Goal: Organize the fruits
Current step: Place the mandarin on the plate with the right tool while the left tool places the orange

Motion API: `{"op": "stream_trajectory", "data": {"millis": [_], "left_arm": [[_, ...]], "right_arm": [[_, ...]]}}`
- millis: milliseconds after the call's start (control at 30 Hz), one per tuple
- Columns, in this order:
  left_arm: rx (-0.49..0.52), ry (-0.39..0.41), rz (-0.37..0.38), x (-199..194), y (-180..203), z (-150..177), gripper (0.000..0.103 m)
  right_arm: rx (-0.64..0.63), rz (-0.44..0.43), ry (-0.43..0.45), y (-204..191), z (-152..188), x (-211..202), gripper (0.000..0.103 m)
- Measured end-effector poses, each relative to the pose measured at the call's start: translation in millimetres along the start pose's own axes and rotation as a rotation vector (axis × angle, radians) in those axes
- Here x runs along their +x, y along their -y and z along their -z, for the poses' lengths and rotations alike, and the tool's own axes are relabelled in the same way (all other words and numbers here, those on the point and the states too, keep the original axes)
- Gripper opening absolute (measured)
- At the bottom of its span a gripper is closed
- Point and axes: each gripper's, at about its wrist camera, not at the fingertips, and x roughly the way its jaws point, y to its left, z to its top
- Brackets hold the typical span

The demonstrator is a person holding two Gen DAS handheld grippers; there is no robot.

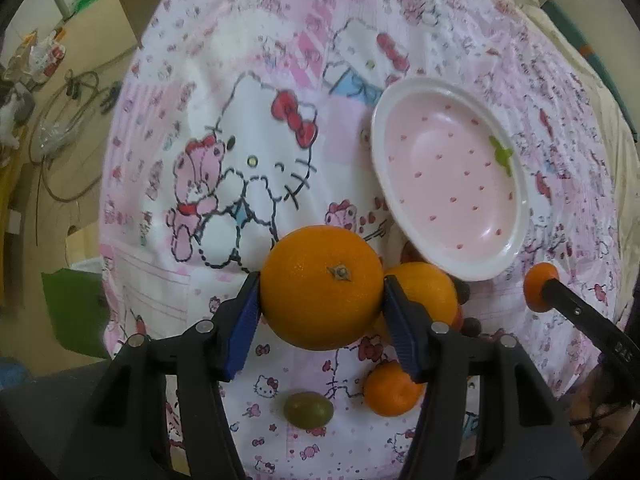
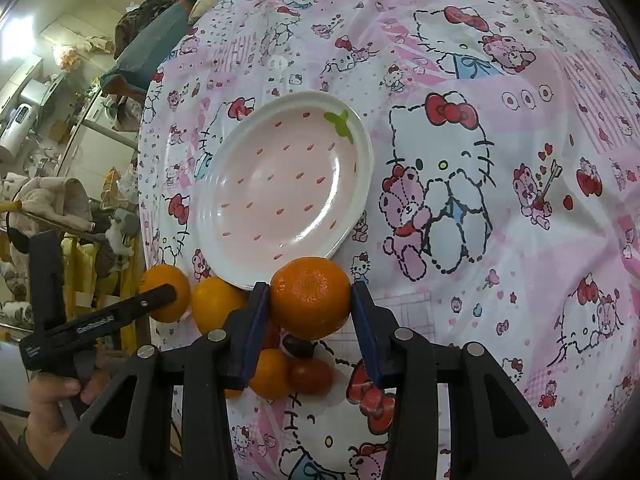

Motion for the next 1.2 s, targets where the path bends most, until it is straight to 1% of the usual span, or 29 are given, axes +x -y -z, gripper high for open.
{"op": "stream_trajectory", "data": {"millis": [67, 200, 267, 367, 467, 667, 833, 1033, 1200], "left_arm": [[0.026, 0.032, 0.011, -12.5, 4.7, -2.9, 0.055], [0.090, 0.108, -0.004, -33.9, 19.9, -16.5, 0.055], [0.110, 0.120, 0.002, -37.9, 25.1, -23.3, 0.055], [0.127, 0.116, 0.008, -36.6, 34.9, -36.4, 0.055], [0.145, 0.117, -0.005, -30.9, 42.5, -49.3, 0.055], [0.155, 0.109, -0.004, -13.9, 49.1, -67.9, 0.055], [0.139, 0.087, -0.002, 1.1, 49.2, -76.1, 0.055], [0.125, 0.071, 0.009, 7.0, 47.4, -82.4, 0.055], [0.118, 0.069, 0.001, 8.9, 43.2, -86.7, 0.055]], "right_arm": [[-0.007, -0.008, 0.012, -0.4, -3.2, -4.5, 0.043], [-0.058, 0.012, 0.054, -8.7, -16.9, -14.3, 0.043], [-0.078, 0.011, 0.068, -13.2, -26.6, -17.5, 0.043], [-0.095, 0.003, 0.084, -16.5, -39.9, -17.8, 0.043], [-0.100, 0.006, 0.086, -15.5, -53.3, -12.3, 0.043], [-0.097, 0.003, 0.067, -11.8, -75.8, 5.3, 0.043], [-0.135, 0.012, 0.038, -17.0, -93.5, 32.1, 0.043], [-0.175, 0.025, -0.013, -25.9, -114.1, 72.0, 0.043], [-0.201, 0.075, -0.048, -30.2, -125.6, 99.2, 0.043]]}}
